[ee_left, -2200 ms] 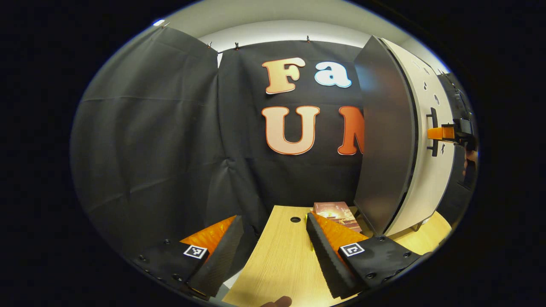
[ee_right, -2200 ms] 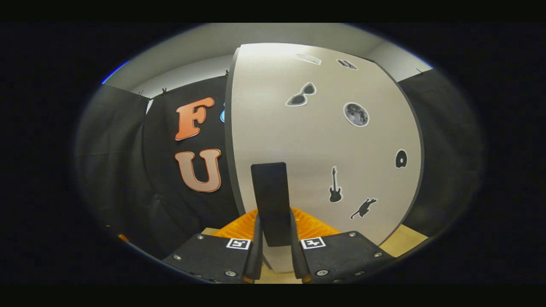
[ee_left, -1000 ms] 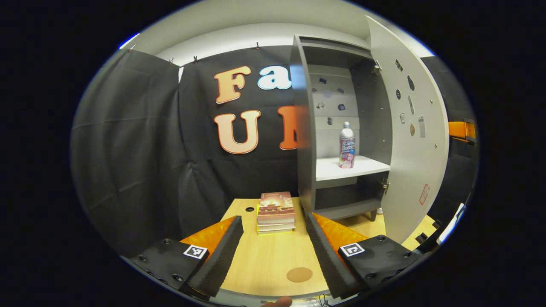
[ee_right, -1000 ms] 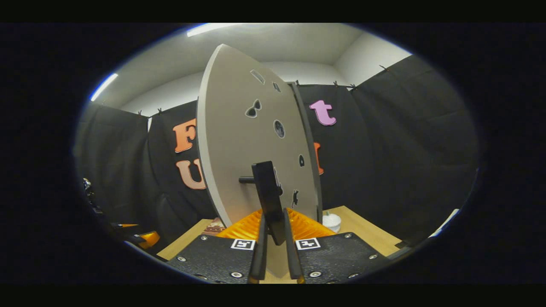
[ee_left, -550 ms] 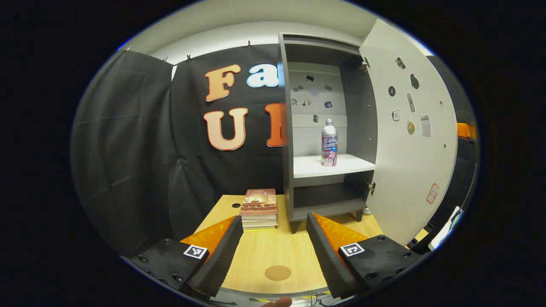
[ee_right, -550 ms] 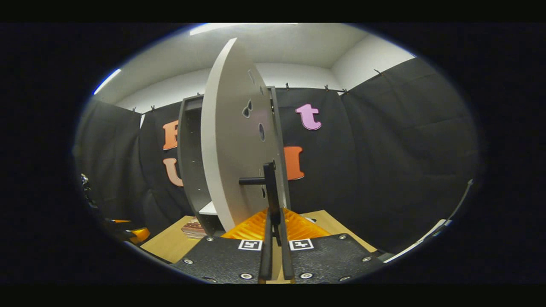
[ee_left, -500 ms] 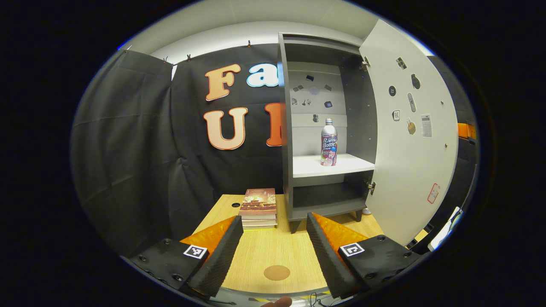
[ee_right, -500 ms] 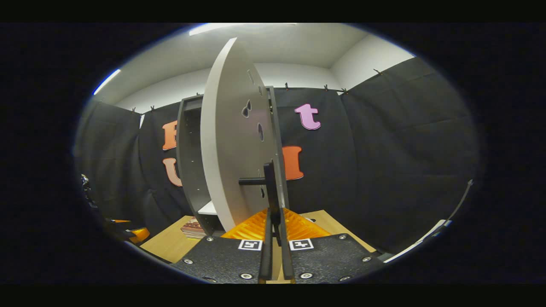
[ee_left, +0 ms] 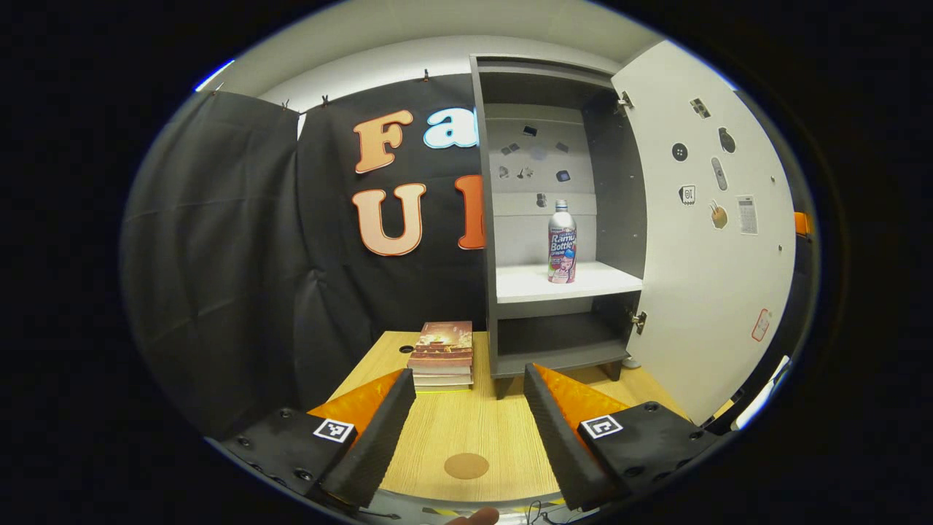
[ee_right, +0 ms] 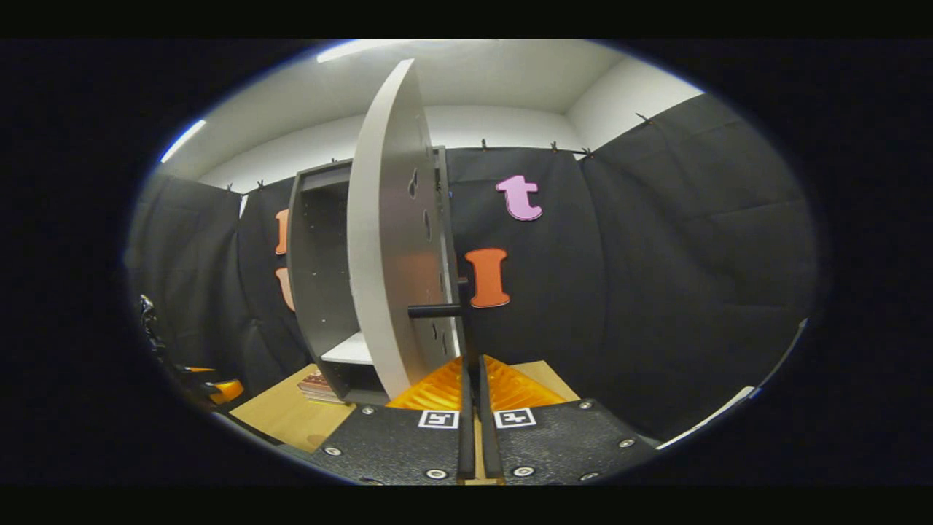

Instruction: Open the cabinet door with the right hand, grasp the bottle in the cabinet with the left hand and place it on the coaster, then close the cabinet door with the right hand.

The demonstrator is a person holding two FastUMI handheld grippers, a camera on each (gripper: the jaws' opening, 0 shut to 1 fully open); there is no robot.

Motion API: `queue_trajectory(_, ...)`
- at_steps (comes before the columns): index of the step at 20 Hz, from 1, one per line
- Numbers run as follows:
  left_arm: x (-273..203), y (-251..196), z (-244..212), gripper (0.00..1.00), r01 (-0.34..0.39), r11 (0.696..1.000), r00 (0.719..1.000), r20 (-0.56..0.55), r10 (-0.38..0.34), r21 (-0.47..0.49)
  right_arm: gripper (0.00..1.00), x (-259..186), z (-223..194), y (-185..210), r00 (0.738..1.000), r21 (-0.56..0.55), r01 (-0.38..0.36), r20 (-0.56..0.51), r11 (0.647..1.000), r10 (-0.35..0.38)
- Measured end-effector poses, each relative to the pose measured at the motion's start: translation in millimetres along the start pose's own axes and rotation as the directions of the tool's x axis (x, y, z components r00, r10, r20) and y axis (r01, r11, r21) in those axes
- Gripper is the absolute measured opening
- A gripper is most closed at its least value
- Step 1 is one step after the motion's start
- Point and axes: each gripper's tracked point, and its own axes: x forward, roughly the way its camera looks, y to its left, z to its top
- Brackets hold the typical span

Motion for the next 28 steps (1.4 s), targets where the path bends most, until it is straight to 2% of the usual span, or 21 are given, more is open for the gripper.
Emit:
queue_trajectory(1, -1.6, -2.9, 0.5, 0.97, 0.000, 1.000, 1.000, 0.001, 0.000, 0.000, 0.04, 0.4, -0.5, 0.9, 1.000, 0.005, -0.007, 0.001, 1.000, 0.007)
queue_trajectory(2, -2.4, -3.9, 0.8, 0.97, -0.002, 1.000, 1.000, -0.001, 0.002, 0.000, 0.00, 0.1, -1.0, 1.9, 1.000, 0.009, -0.009, 0.001, 1.000, 0.009)
queue_trajectory(4, -4.3, -6.7, 5.3, 0.97, -0.002, 1.000, 1.000, 0.006, 0.002, -0.002, 0.00, -3.4, -0.9, 1.9, 1.000, 0.005, -0.011, 0.004, 1.000, 0.011)
queue_trajectory(5, -6.5, -7.3, 7.9, 0.97, -0.006, 1.000, 1.000, 0.011, 0.006, 0.002, 0.05, -5.0, -1.7, 0.5, 1.000, 0.004, -0.009, 0.004, 1.000, 0.009)
queue_trajectory(6, -7.5, -8.4, 11.2, 0.97, -0.005, 1.000, 1.000, 0.017, 0.005, 0.005, 0.00, -8.6, -2.5, -0.2, 1.000, 0.002, -0.006, 0.004, 1.000, 0.006)
queue_trajectory(7, -6.3, -11.8, 11.2, 0.97, -0.004, 1.000, 1.000, 0.018, 0.003, 0.010, 0.05, -14.1, -2.5, -0.5, 1.000, 0.003, -0.003, 0.009, 1.000, 0.003)
queue_trajectory(11, 2.7, -23.9, 16.3, 0.98, 0.015, 1.000, 1.000, 0.022, -0.016, 0.019, 0.00, -52.5, 2.4, 2.5, 0.999, 0.002, 0.001, 0.046, 1.000, -0.001)
queue_trajectory(12, 7.9, -27.5, 19.8, 0.98, 0.022, 1.000, 0.999, 0.028, -0.023, 0.020, 0.04, -59.8, 3.4, 4.8, 0.999, 0.001, 0.002, 0.054, 1.000, -0.002)
queue_trajectory(13, 14.9, -32.8, 23.8, 0.97, 0.029, 0.999, 0.999, 0.033, -0.029, 0.022, 0.00, -67.2, 6.1, 9.4, 0.998, 0.004, -0.002, 0.066, 1.000, 0.002)
queue_trajectory(14, 22.7, -38.4, 27.3, 0.97, 0.040, 0.999, 0.998, 0.040, -0.041, 0.019, 0.04, -74.0, 7.6, 17.5, 0.997, 0.007, -0.007, 0.074, 1.000, 0.006)
queue_trajectory(15, 32.7, -45.2, 32.6, 0.97, 0.052, 0.998, 0.997, 0.049, -0.053, 0.016, 0.13, -79.9, 9.2, 23.9, 0.997, 0.008, -0.005, 0.082, 1.000, 0.005)
queue_trajectory(16, 42.5, -51.8, 39.2, 0.97, 0.063, 0.998, 0.996, 0.063, -0.064, 0.016, 0.00, -86.9, 13.6, 30.0, 0.995, 0.006, -0.007, 0.096, 1.000, 0.006)
queue_trajectory(17, 54.1, -60.6, 48.4, 0.98, 0.077, 0.997, 0.994, 0.082, -0.078, 0.016, 0.00, -93.7, 16.5, 37.3, 0.994, 0.005, -0.012, 0.106, 1.000, 0.011)
queue_trajectory(18, 65.2, -68.5, 56.1, 0.97, 0.091, 0.996, 0.991, 0.100, -0.093, 0.018, 0.13, -99.9, 18.9, 45.6, 0.993, 0.003, -0.017, 0.114, 1.000, 0.017)
queue_trajectory(19, 79.0, -78.9, 63.4, 0.97, 0.113, 0.994, 0.987, 0.113, -0.114, 0.017, 0.00, -104.1, 19.9, 56.1, 0.993, 0.004, -0.028, 0.117, 1.000, 0.028)
queue_trajectory(20, 91.6, -88.5, 69.7, 0.98, 0.131, 0.991, 0.984, 0.123, -0.132, 0.012, 0.07, -104.1, 20.3, 66.2, 0.992, 0.007, -0.035, 0.118, 0.999, 0.034)
queue_trajectory(24, 152.2, -128.1, 92.2, 0.98, 0.199, 0.980, 0.967, 0.158, -0.199, 0.019, 0.16, -92.3, 18.9, 102.7, 0.990, 0.013, -0.063, 0.131, 0.998, 0.061)
queue_trajectory(27, 201.0, -152.7, 112.0, 0.98, 0.225, 0.974, 0.957, 0.183, -0.226, 0.028, 0.37, -67.6, 10.9, 119.6, 0.991, 0.034, -0.063, 0.117, 0.997, 0.059)
queue_trajectory(28, 216.7, -159.2, 116.3, 0.97, 0.237, 0.971, 0.953, 0.184, -0.239, 0.033, 0.40, -56.5, 6.9, 124.5, 0.993, 0.039, -0.059, 0.109, 0.997, 0.054)
